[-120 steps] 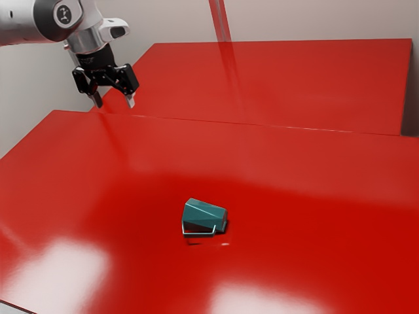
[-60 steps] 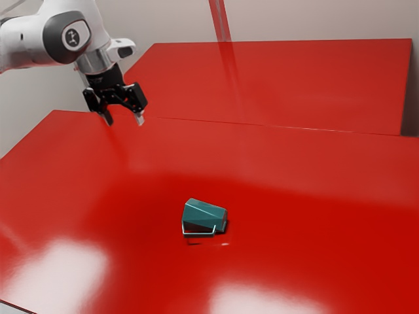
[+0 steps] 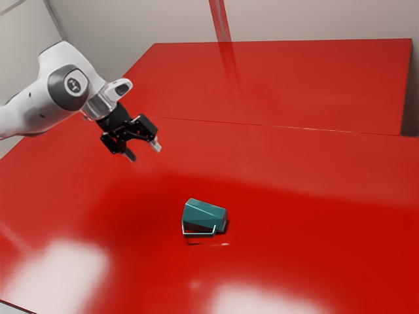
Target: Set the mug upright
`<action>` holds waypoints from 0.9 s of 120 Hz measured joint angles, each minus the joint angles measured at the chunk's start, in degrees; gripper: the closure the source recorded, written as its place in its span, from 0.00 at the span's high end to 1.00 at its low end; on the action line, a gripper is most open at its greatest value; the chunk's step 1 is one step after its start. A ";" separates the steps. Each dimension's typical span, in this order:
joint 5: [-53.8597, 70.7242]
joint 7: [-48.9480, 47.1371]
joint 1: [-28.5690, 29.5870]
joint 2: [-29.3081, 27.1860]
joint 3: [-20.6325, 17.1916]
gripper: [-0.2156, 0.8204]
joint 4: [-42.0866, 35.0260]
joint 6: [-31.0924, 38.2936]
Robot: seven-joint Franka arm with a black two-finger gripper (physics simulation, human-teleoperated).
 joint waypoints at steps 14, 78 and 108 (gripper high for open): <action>-4.98 3.15 0.03 -0.05 0.18 0.77 -4.12 3.47; -31.22 22.25 0.22 3.40 2.56 0.77 -17.55 11.13; -35.83 29.72 0.91 6.15 2.81 0.77 -18.34 11.40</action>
